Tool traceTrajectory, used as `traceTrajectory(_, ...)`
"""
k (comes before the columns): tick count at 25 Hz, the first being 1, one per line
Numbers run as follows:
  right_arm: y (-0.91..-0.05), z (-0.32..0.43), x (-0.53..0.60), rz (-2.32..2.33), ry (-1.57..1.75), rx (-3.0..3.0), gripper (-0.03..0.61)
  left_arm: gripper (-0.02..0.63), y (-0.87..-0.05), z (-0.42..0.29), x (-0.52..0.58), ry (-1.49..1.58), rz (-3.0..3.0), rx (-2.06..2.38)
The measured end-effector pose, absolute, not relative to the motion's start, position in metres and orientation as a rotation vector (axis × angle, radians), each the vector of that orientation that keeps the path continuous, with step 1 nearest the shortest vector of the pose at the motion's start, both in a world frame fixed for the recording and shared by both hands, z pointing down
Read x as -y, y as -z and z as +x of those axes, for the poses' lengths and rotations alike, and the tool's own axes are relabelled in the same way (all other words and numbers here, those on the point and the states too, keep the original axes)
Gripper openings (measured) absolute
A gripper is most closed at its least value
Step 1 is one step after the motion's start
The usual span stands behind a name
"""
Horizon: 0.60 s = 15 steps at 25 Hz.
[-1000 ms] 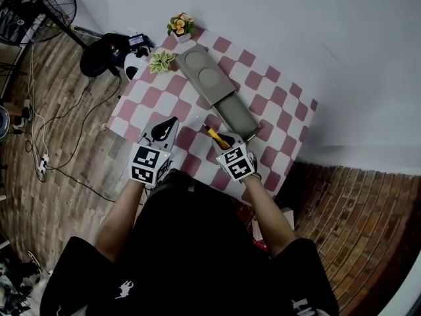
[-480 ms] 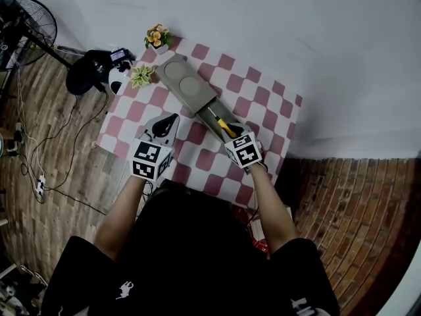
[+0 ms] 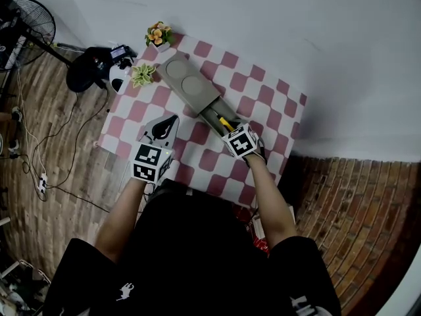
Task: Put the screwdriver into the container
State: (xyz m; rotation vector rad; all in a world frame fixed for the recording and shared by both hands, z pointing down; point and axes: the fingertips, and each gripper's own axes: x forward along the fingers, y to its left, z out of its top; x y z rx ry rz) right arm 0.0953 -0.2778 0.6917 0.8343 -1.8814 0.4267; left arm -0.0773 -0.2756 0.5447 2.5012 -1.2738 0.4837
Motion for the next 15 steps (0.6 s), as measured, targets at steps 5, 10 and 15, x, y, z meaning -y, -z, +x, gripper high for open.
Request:
traceTrajectory(5, -0.702, 0.092, 0.282, 0.819, -0.427, 1.837, 0.08, 0.002, -0.552, -0.086, 0.27, -0.504, 2.488, 1.261)
traceTrajectory(10, -0.7, 0.092, 0.281, 0.847, -0.419, 1.857, 0.094, 0.002, -0.546, -0.092, 0.267, -0.506, 2.516, 1.249)
traceTrajectory(15, -0.654, 0.101, 0.277, 1.062, -0.458, 1.987, 0.097, 0.002, -0.53, -0.089, 0.265, -0.461, 2.575, 1.206)
